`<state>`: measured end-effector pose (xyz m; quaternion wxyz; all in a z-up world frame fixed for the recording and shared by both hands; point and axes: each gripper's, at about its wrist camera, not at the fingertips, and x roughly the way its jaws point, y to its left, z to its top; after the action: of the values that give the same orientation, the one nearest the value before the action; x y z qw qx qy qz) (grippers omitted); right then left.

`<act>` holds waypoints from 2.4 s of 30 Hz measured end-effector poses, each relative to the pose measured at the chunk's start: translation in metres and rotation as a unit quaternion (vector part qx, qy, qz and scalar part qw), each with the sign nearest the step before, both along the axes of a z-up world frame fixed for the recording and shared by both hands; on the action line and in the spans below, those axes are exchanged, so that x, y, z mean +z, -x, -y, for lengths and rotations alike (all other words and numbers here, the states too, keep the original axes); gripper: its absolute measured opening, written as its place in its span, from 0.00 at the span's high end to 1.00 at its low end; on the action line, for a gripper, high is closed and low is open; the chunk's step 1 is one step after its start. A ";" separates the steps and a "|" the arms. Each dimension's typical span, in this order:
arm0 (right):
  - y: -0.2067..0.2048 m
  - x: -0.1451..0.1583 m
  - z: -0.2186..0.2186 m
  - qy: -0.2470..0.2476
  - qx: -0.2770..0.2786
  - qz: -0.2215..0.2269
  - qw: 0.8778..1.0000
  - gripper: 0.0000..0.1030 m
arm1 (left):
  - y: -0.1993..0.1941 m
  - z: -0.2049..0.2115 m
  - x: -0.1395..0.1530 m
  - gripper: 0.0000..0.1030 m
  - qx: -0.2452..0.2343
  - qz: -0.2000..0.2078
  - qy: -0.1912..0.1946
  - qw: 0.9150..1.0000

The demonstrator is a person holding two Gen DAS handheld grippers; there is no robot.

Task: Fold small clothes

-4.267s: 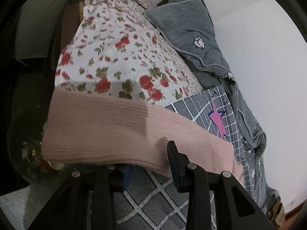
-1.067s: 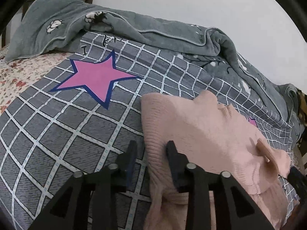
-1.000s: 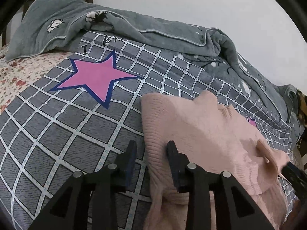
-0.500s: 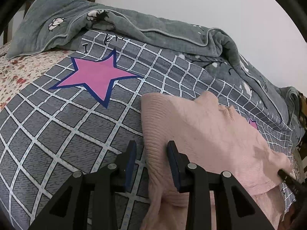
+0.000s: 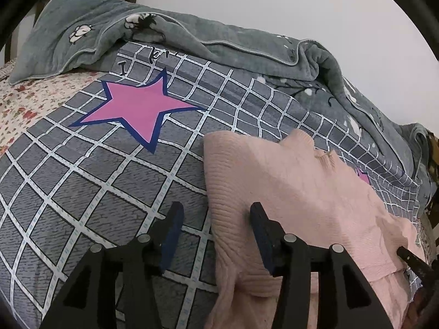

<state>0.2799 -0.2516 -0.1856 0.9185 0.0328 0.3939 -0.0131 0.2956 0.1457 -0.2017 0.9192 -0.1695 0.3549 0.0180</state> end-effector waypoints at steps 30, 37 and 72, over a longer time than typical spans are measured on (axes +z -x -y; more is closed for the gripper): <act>0.058 0.044 0.155 0.028 -0.131 0.062 0.989 0.27 | 0.004 0.013 0.003 0.31 0.028 -0.006 -0.077 0.997; 0.089 0.030 0.225 0.002 -0.173 0.042 0.984 0.27 | 0.004 0.014 0.000 0.26 0.027 -0.008 -0.080 0.996; 0.066 0.004 0.295 -0.074 -0.211 0.033 0.974 0.45 | 0.002 0.017 0.000 0.22 0.026 -0.012 -0.087 0.996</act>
<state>0.2135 -0.5462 -0.1815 0.9026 0.1830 0.3477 -0.1761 0.2935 0.1285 -0.2022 0.9254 -0.0974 0.3586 0.0744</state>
